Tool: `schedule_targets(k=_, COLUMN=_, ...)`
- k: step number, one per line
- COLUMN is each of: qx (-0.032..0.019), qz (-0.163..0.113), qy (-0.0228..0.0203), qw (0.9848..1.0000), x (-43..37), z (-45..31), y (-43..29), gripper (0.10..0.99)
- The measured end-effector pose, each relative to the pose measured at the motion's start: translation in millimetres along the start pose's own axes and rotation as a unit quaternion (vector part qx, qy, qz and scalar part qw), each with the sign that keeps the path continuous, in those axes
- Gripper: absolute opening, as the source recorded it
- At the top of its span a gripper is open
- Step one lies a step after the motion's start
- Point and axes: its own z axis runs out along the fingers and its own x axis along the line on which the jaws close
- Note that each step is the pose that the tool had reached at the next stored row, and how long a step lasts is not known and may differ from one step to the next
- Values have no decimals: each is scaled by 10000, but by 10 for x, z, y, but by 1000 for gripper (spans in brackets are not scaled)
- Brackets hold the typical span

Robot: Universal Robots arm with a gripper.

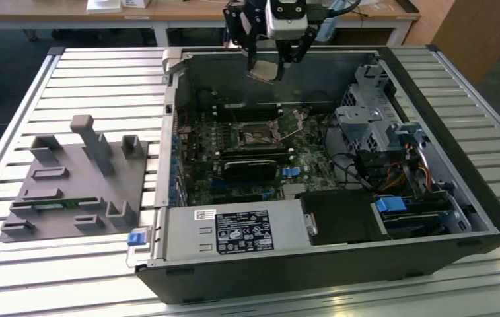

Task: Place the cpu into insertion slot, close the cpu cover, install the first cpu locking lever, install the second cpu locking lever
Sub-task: 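Place the cpu into insertion slot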

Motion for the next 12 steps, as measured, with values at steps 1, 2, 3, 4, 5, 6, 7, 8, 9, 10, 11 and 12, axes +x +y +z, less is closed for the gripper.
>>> schedule_targets(k=1, qx=-1, qz=70, qy=-6, qw=10000, x=0, z=1, y=0, gripper=541)
schedule_targets(k=2, qx=-3, qz=143, qy=-13, qw=9999, x=0, z=2, y=0, gripper=541)
schedule_targets(k=3, qx=-4, qz=214, qy=-19, qw=9998, x=0, z=4, y=0, gripper=541)
schedule_targets(k=4, qx=-5, qz=282, qy=-25, qw=9996, x=0, z=5, y=0, gripper=541)
schedule_targets(k=5, qx=-7, qz=346, qy=-31, qw=9994, x=0, z=6, y=0, gripper=541)
schedule_targets(k=6, qx=-7, qz=410, qy=-37, qw=9992, x=0, z=6, y=0, gripper=541)
schedule_targets(k=7, qx=-9, qz=471, qy=-42, qw=9989, x=0, z=8, y=0, gripper=541)
schedule_targets(k=8, qx=-11, qz=537, qy=-48, qw=9985, x=1, z=9, y=1, gripper=541)
schedule_targets(k=9, qx=-12, qz=604, qy=-54, qw=9982, x=1, z=10, y=0, gripper=541)
schedule_targets(k=10, qx=-13, qz=674, qy=-60, qw=9977, x=1, z=11, y=1, gripper=541)
schedule_targets(k=11, qx=-14, qz=738, qy=-66, qw=9973, x=1, z=12, y=1, gripper=541)
schedule_targets(k=12, qx=-15, qz=801, qy=-72, qw=9968, x=1, z=13, y=1, gripper=541)
